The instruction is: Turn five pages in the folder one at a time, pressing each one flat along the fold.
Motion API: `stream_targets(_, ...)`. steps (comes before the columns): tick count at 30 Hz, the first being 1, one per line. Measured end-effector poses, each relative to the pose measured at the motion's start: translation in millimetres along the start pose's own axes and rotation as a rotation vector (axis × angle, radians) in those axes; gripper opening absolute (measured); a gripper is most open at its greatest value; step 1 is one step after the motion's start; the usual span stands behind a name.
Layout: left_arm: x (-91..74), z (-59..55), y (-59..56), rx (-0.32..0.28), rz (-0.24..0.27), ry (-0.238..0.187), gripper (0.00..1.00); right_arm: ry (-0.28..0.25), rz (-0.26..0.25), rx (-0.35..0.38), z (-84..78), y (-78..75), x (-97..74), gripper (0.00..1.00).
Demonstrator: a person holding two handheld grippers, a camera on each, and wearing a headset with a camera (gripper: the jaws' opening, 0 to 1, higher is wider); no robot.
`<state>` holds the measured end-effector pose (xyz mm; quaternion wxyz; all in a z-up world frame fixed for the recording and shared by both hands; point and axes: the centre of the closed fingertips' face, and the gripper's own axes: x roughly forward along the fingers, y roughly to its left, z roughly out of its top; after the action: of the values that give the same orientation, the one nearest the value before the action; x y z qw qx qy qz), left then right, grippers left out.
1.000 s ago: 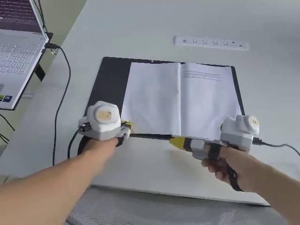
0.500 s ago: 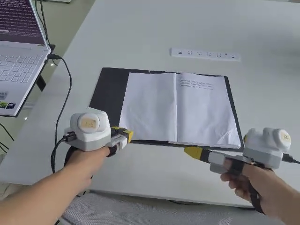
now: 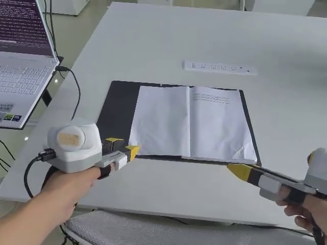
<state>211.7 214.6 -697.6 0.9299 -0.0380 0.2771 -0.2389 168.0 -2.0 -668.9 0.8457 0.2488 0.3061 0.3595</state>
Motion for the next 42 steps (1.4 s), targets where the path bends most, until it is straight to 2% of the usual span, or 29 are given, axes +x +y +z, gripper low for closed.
stream_targets(4, -9.8, 5.3, -8.8, 0.033, -0.014, 0.003, 0.35, -0.007, -0.045, -0.104, 9.8, 1.5, -12.4, 0.37)
stream_targets(7, -18.7, 9.0, -17.3, 0.083, -0.023, 0.023, 0.43, 0.011, -0.087, -0.193, 15.4, -0.7, -22.3, 0.44)
stream_targets(9, -26.1, 13.7, -22.4, 0.099, -0.026, 0.014, 0.48, 0.01, -0.099, -0.231, 19.6, -0.7, -26.9, 0.48)
stream_targets(12, -34.7, 15.5, -25.1, 0.086, -0.025, 0.032, 0.54, -0.003, -0.108, -0.251, 26.7, 0.7, -35.2, 0.49)
stream_targets(15, -42.5, 15.7, -25.2, 0.055, -0.031, 0.057, 0.66, -0.025, -0.124, -0.253, 34.1, -2.2, -43.1, 0.51)
stream_targets(17, -46.8, 16.6, -25.0, 0.04, -0.036, 0.062, 0.71, -0.036, -0.15, -0.278, 37.9, -4.9, -50.0, 0.52)
stream_targets(22, -59.4, 22.1, -23.2, 0.039, -0.025, 0.053, 0.72, -0.06, -0.17, -0.288, 42.2, -7.4, -61.2, 0.52)
stream_targets(28, -63.8, 27.5, -25.2, 0.06, -0.02, 0.049, 0.71, -0.09, -0.19, -0.279, 47.2, -13.8, -67.1, 0.52)
stream_targets(35, -55.4, 29.3, -33.4, 0.109, -0.028, 0.058, 0.7, -0.098, -0.197, -0.275, 50.3, -19.6, -64.7, 0.52)
stream_targets(42, -36.8, 27.3, -41.0, 0.141, -0.042, 0.065, 0.66, -0.096, -0.196, -0.26, 49.4, -28.0, -61.0, 0.51)
